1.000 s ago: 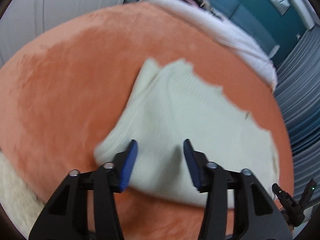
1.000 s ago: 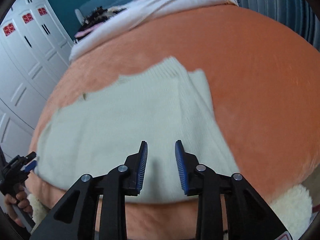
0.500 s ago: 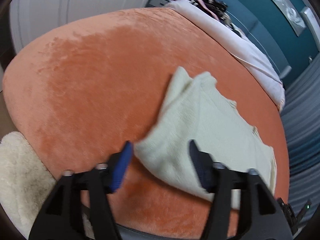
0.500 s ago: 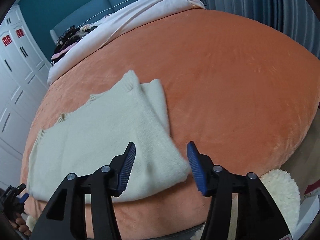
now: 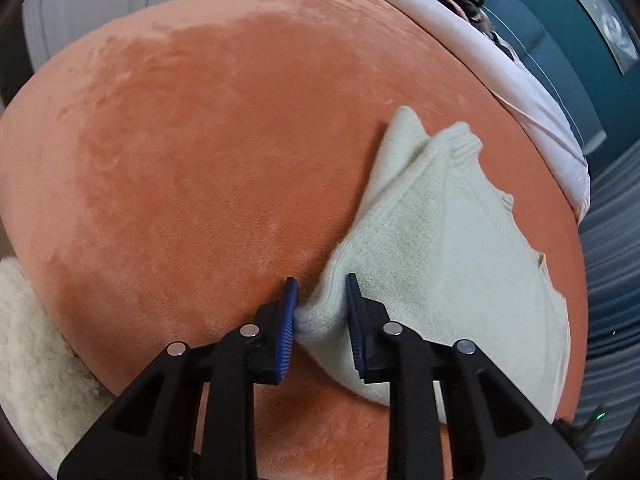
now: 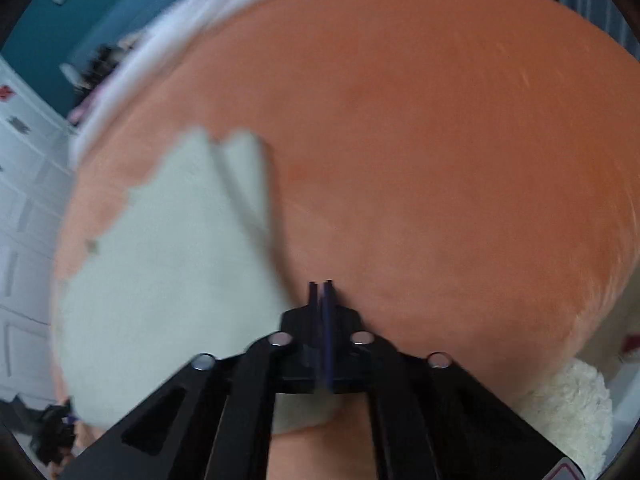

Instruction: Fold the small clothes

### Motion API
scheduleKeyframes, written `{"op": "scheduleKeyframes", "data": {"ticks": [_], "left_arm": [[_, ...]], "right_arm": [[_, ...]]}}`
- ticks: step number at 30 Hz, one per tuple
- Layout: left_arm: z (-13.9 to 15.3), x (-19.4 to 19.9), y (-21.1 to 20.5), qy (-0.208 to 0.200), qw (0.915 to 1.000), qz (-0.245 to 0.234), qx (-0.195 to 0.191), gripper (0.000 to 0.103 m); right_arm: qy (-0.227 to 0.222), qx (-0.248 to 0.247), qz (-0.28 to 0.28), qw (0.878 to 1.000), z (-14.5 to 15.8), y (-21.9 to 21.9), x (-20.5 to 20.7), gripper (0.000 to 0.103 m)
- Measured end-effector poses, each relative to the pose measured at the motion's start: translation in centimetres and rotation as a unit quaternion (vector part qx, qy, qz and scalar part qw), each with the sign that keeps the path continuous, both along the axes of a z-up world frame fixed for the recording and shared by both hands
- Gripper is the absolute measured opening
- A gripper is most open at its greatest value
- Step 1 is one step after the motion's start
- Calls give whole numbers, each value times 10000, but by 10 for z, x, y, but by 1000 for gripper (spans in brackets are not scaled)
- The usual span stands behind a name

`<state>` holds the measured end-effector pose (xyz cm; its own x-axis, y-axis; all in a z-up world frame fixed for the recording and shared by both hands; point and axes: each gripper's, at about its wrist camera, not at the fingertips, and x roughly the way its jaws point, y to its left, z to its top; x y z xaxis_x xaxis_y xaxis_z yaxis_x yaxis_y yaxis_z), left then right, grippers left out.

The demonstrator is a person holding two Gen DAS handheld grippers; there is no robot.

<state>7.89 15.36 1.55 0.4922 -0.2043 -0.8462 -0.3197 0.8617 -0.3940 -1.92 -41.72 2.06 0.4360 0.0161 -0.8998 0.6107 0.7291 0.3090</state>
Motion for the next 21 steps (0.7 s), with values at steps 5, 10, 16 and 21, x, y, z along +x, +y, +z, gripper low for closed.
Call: {"op": "scheduleKeyframes", "data": {"ticks": [5, 10, 16, 21], "left_arm": [[25, -10, -5, -229, 9994, -65, 264, 26], [62, -7, -37, -820, 9949, -473, 346, 25], [6, 8, -49, -173, 9966, -578, 553, 25], [12, 1, -52, -290, 9920, -863, 877, 25]], "right_arm": [[-766, -246, -89, 9967, 50, 11, -23, 8], [-1046, -842, 1166, 9841, 89, 71, 0, 11], [-370, -952, 1247, 9869, 22, 98, 22, 1], [-590, -461, 1272, 9890, 73, 108, 29, 9]]}}
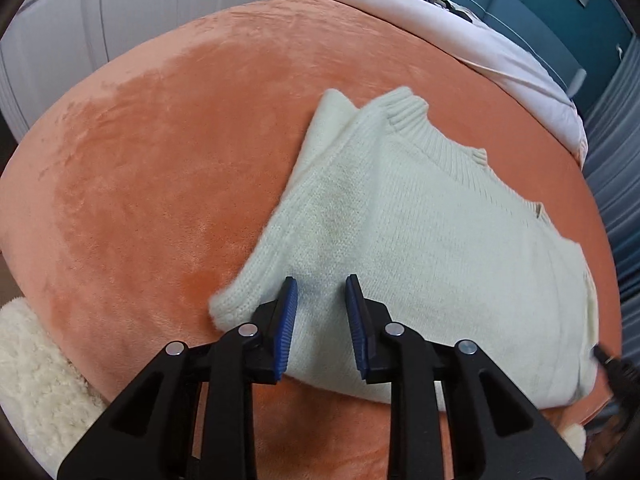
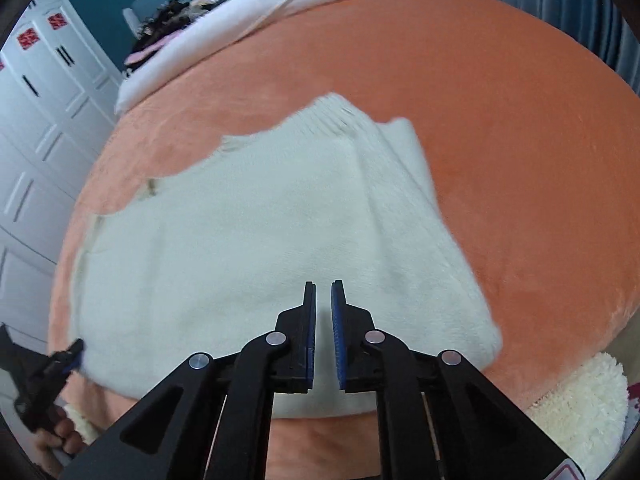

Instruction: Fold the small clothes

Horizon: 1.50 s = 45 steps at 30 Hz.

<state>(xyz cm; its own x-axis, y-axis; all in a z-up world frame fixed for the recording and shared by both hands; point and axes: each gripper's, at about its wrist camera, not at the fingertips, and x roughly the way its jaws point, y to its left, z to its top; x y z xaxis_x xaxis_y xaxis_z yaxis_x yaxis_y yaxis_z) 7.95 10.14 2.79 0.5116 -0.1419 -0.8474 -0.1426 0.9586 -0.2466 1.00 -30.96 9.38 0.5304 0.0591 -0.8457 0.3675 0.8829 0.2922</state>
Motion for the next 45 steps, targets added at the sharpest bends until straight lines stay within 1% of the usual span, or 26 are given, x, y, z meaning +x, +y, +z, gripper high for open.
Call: {"op": "scheduleKeyframes", "data": {"ticks": [3, 6, 7, 9, 10, 12, 15, 16, 17, 19, 20, 23, 24, 25, 27, 29, 31, 33, 36, 39, 40, 41, 42, 43, 44, 45], "left_arm": [[-1, -2, 2, -7, 10000, 58, -57, 25], [-1, 0, 3, 42, 9999, 95, -123, 25], [-2, 0, 3, 37, 9999, 73, -148, 25], [-4, -1, 6, 13, 9998, 49, -208, 25], [-5, -1, 8, -4, 9997, 34, -231, 25], [-5, -2, 9, -30, 9996, -7, -268, 25], [-6, -4, 9, -75, 9996, -32, -277, 25], [-6, -5, 9, -85, 9995, -13, -291, 25], [-6, -5, 9, -89, 9995, 6, -314, 25], [-6, -4, 10, -63, 9992, 23, -392, 25], [-6, -4, 11, -53, 9990, 17, -437, 25], [-5, -2, 15, 0, 9984, 34, -568, 25], [-6, -2, 14, 7, 9984, 36, -564, 25], [-6, -2, 13, 11, 9986, 34, -534, 25], [-5, -1, 10, 16, 9990, 17, -437, 25], [-5, -1, 9, 9, 9992, -6, -392, 25], [-6, -1, 11, 9, 9991, -18, -422, 25], [-5, -1, 10, 22, 9991, -24, -413, 25], [-5, -1, 9, 22, 9992, -26, -402, 25], [-1, -2, 10, 13, 9988, 0, -490, 25], [3, -4, 12, 7, 9981, 60, -609, 29], [9, -6, 15, -45, 9970, 137, -761, 42], [18, -10, 20, -194, 9954, 255, -908, 51], [26, -12, 25, -369, 9939, 365, -970, 66], [34, -11, 30, -507, 9932, 520, -913, 79], [37, -8, 35, -551, 9926, 661, -852, 84]], "right_arm": [[-285, 50, 734, 9969, 26, 43, 26, 10], [-358, 147, 1421, 9891, 21, 95, 60, 10], [-180, 91, 1641, 9862, 8, 111, 72, 10], [546, -59, 2003, 9782, -38, 136, 91, 9], [490, -191, 2024, 9779, -46, 142, 96, 8], [564, -218, 1978, 9784, -28, 145, 98, 9], [127, 180, 1921, 9811, 4, 144, 94, 6], [132, -5, 1937, 9810, 6, 147, 94, 6], [247, -189, 2000, 9793, -1, 149, 98, 6], [720, -434, 2138, 9732, -37, 154, 110, 0], [535, -414, 2128, 9748, -45, 153, 107, 0], [661, -42, 1799, 9815, -33, 147, 109, 4], [583, 69, 1742, 9830, -25, 146, 110, 3], [456, 52, 1740, 9837, -16, 147, 111, 3], [307, -342, 1746, 9836, -3, 152, 118, 3], [442, -528, 1661, 9837, -10, 152, 136, 3], [725, -321, 1554, 9847, -44, 139, 154, 0], [602, -27, 1469, 9873, -54, 130, 156, 0], [677, 257, 1284, 9891, -37, 125, 152, 1], [380, 398, 1352, 9893, -15, 127, 133, 3], [309, 459, 1370, 9890, -11, 128, 125, 3], [301, 485, 1399, 9885, -9, 129, 118, 3], [360, 450, 1439, 9879, -11, 130, 114, 3], [499, 335, 1479, 9872, -19, 132, 111, 3], [642, 261, 1509, 9861, -29, 133, 109, 1], [616, 308, 1517, 9860, -38, 131, 107, 0]]}}
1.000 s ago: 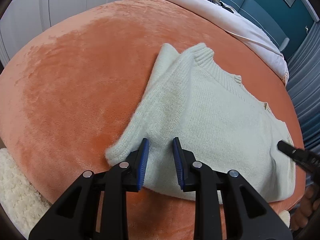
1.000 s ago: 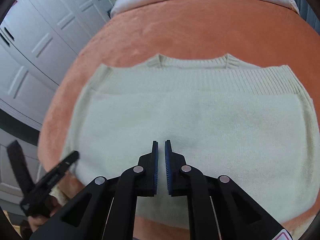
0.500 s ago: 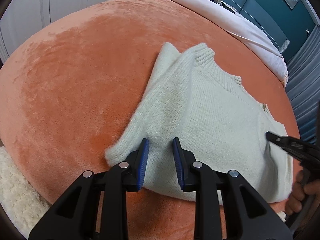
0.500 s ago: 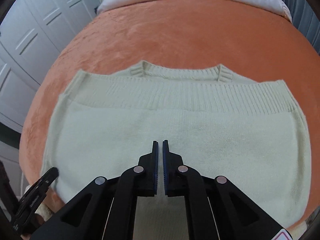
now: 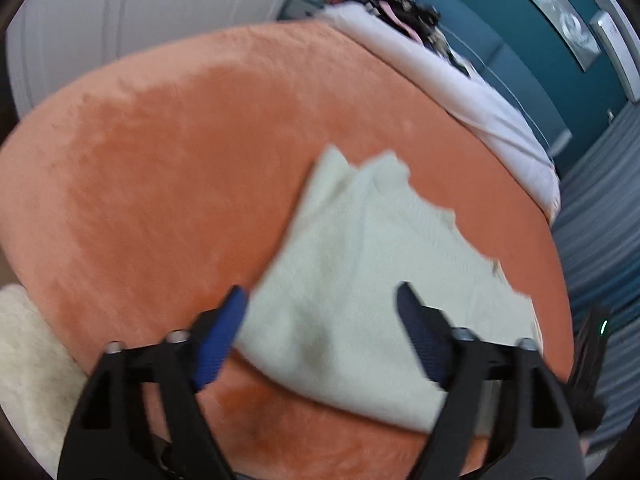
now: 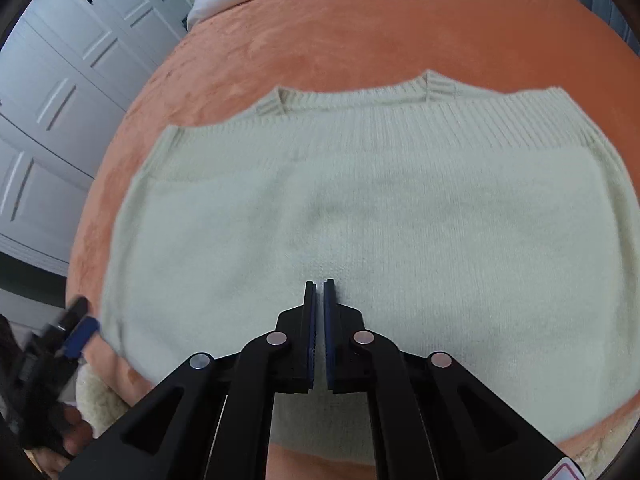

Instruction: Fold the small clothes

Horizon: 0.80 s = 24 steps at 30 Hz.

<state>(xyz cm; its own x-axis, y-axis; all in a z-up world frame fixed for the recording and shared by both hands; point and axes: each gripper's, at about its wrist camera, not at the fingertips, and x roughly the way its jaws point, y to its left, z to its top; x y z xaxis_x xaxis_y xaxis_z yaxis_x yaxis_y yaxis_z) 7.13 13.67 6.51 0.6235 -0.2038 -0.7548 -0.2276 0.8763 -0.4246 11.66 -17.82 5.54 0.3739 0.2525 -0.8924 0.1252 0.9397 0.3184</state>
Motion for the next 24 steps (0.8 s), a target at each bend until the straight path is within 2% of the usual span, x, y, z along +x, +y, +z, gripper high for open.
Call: {"op": "scheduleKeyframes", "data": {"ticks": [1, 3, 6, 7, 10, 12, 13, 14, 15, 17, 19, 21, 24], "left_arm": [[-1, 6, 7, 44, 9999, 129, -21, 86], [-16, 24, 24, 357, 9982, 318, -362, 87], [-52, 46, 39, 961, 9897, 585, -884, 87], [-56, 49, 38, 933, 9902, 599, -853, 88], [-51, 55, 20, 881, 9945, 421, -367, 88], [-49, 59, 10, 912, 9952, 287, -194, 76], [-47, 61, 8, 891, 9954, 210, -287, 58], [-47, 63, 6, 884, 9944, 86, -566, 32], [-49, 66, 8, 996, 9917, 83, -803, 29], [-35, 65, 7, 947, 9913, 199, -892, 17], [-5, 63, -7, 632, 9934, 40, -952, 15], [33, 60, -38, 251, 9949, -392, -893, 14], [84, 51, -103, -345, 9915, -1154, -484, 14]], "right_arm": [[-115, 68, -38, 9999, -5, -3, -3, 0], [-133, 110, -38, 9998, -5, -2, -4, 0], [-85, 107, 4, 9999, -5, -2, -3, 0], [-97, 88, 40, 9999, -6, -2, -3, 0], [-160, 68, 82, 9998, -6, -1, -5, 0], [-202, 59, 103, 9997, -7, -1, -5, 0], [-226, 61, 114, 9997, -8, -1, -5, 0], [-247, 68, 121, 9996, -9, -1, -5, 0], [-261, 87, 119, 9995, -9, -1, -6, 0], [-283, 154, 111, 9994, -9, -2, -6, 0], [-306, 238, 119, 9992, -10, -3, -7, 0], [-334, 384, 108, 9986, -11, -7, -7, 0], [-395, 847, -57, 9956, -13, -19, -10, 0]]}}
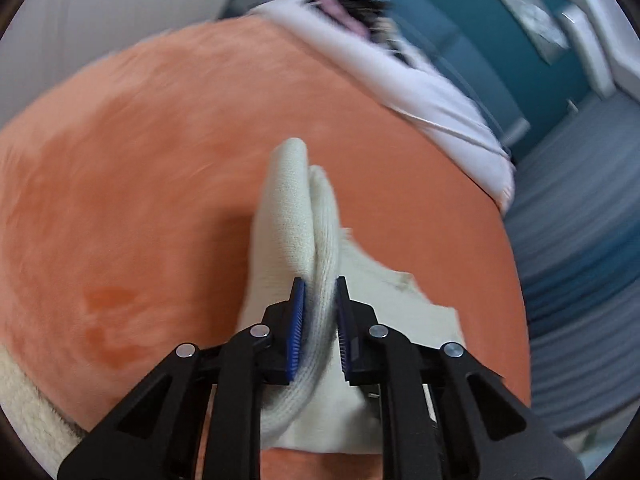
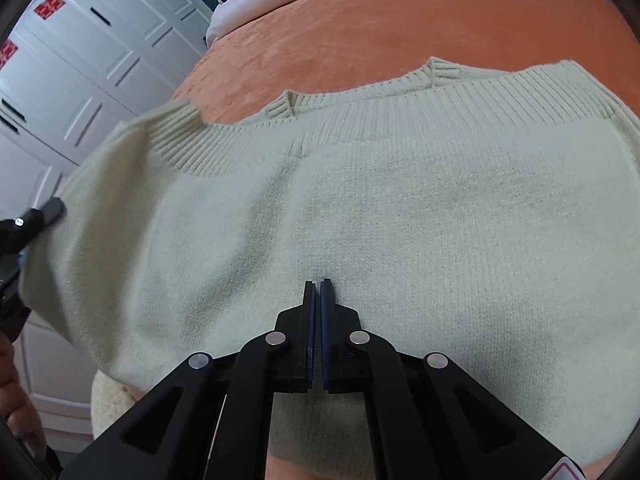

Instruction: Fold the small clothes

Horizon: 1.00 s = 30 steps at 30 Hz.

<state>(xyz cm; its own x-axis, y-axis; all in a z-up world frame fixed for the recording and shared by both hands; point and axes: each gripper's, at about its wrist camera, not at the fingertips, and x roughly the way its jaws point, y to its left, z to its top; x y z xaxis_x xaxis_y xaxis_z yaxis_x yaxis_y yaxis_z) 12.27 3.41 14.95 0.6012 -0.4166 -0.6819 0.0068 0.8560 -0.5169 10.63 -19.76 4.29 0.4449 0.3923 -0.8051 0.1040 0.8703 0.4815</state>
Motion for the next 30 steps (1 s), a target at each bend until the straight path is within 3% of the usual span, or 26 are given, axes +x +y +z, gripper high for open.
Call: {"op": "scheduleKeyframes", "data": {"ticks": [4, 6, 8, 9, 10, 12, 13, 14, 17, 21, 25, 26, 27, 28, 30], "left_arm": [[17, -9, -91, -290, 9930, -1139, -98, 0], [0, -7, -133, -142, 9875, -1564, 123, 0], [-24, -9, -156, 142, 9857, -1636, 371, 0], [-34, -11, -158, 306, 9864, -1587, 304, 0], [-38, -15, -154, 371, 9881, -1473, 246, 1], [-38, -27, -137, 284, 9908, -1228, 486, 24], [-36, -32, -129, 195, 9918, -1045, 711, 54], [-33, -36, -112, 67, 9922, -733, 1004, 72], [-33, -44, -61, -130, 9888, 58, 1487, 76], [-58, -20, 16, 430, 9792, 1104, 1648, 84], [-100, -13, 68, 1188, 9659, 1811, 1422, 84], [-113, -15, 77, 1371, 9645, 1899, 1217, 86], [-127, -19, 88, 1573, 9645, 1981, 761, 86], [-137, -24, 98, 1598, 9638, 2103, 374, 88], [-137, -26, 100, 1457, 9661, 2118, 233, 89]], "right_arm": [[-157, 802, -363, 9960, 10, -30, -21, 12], [-383, 693, -535, 9954, 20, -49, -40, 15], [-348, 516, -725, 9954, 20, -72, -57, 20], [-270, 448, -831, 9952, 19, -82, -65, 22], [-196, 381, -938, 9947, 17, -92, -75, 23], [-205, 300, -1101, 9933, 18, -109, -96, 27], [-235, 269, -1172, 9925, 19, -115, -105, 34], [-265, 250, -1234, 9917, 19, -119, -112, 37], [-255, 332, -1240, 9914, 14, -119, -119, 39], [-248, 398, -962, 9943, 15, -95, -109, 39], [-232, 233, -537, 9980, 21, -60, -99, 39], [-228, 184, -442, 9986, 23, -52, -98, 39], [-213, 142, -363, 9990, 25, -46, -97, 39], [-194, 98, -295, 9993, 26, -40, -96, 39], [-166, -9, -218, 9996, 28, -32, -95, 40]]}}
